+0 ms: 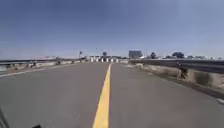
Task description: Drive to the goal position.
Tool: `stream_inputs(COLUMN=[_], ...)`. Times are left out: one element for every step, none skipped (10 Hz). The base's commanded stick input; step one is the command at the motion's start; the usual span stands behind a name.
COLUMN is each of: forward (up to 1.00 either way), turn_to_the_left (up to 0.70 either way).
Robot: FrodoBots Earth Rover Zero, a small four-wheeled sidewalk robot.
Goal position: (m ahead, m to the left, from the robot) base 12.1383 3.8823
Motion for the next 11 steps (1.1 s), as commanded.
stream_inputs(forward=[1.00,1.00,1.00,1.00,1.00,1.00,1.00,1.00,1.00,1.00,1.00], turn_to_the_left=[0.00,0.00,0.00,0.00,0.00,0.00,0.00,0.00,0.00,0.00,0.00])
